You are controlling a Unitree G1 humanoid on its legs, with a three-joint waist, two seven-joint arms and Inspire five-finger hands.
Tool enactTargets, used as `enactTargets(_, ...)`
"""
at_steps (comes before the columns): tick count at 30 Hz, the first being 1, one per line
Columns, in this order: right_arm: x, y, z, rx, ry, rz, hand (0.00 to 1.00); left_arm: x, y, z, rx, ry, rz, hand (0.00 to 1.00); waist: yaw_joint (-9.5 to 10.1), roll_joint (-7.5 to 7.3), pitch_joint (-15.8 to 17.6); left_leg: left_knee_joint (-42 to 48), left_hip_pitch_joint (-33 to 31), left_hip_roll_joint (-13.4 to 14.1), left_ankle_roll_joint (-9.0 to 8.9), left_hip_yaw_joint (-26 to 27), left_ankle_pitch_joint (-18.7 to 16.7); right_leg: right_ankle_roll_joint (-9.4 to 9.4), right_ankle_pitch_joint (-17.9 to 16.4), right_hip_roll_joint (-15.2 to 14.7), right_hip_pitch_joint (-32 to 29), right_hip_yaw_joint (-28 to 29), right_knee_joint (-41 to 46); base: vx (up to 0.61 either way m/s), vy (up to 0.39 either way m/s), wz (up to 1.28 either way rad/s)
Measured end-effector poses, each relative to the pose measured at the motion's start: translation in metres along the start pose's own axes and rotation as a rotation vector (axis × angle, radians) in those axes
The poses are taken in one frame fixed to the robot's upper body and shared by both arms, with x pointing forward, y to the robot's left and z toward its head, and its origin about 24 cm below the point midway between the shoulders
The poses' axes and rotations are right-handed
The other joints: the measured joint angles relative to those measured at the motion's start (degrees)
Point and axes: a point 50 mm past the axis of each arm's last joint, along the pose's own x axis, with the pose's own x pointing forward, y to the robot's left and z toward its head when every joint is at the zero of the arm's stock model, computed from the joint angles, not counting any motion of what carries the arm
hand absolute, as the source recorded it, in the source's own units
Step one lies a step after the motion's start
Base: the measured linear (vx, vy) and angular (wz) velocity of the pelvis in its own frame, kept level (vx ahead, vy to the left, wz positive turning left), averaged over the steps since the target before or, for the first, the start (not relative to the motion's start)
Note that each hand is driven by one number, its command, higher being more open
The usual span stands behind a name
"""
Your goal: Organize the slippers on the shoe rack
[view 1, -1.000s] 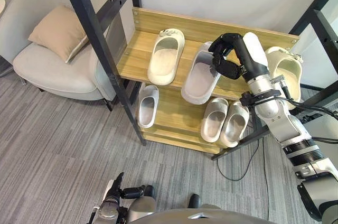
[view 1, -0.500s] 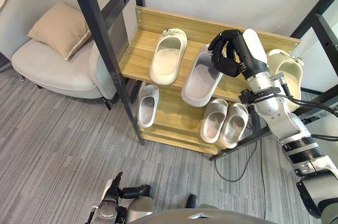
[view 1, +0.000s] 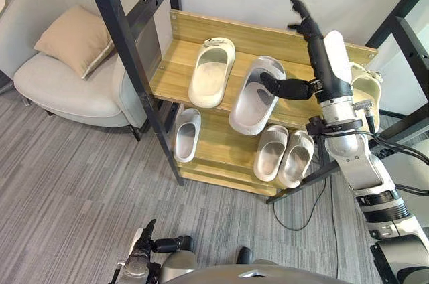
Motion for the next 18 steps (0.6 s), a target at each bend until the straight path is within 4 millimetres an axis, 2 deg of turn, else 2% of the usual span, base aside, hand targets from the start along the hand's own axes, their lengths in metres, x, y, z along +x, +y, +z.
enactTargets(5, -0.001, -0.012, 0.024, 0.052, -0.098, -0.098, 1.0, -0.001, -0.005, -0.003, -0.004, 0.019, -0.01, 1.0, -0.27, 1.07, -1.0, 0.0, 0.2, 0.1, -0.03, 0.2, 0.0, 0.01, 0.0, 0.0, 0.0, 0.2, 0.2, 0.0, 0.0, 0.0)
enactTargets(8, -0.004, -0.012, 0.034, 0.088, -0.138, -0.117, 1.0, -0.002, -0.007, -0.006, -0.006, 0.027, -0.015, 1.0, -0.61, 1.66, -1.6, 0.0, 0.3, 0.1, -0.05, 0.2, 0.0, 0.01, 0.0, 0.0, 0.0, 0.3, 0.4, 0.0, 0.0, 0.0)
enactTargets(18, -0.011, -0.008, 0.035, 0.154, -0.127, -0.079, 1.0, -0.003, -0.009, -0.008, 0.004, 0.031, -0.023, 1.0, -1.08, 2.25, -2.0, -0.2, 0.4, 0.2, -0.13, 0.3, 0.2, -0.01, -0.1, 0.0, -0.1, 0.4, 0.6, 0.0, 0.0, 0.0)
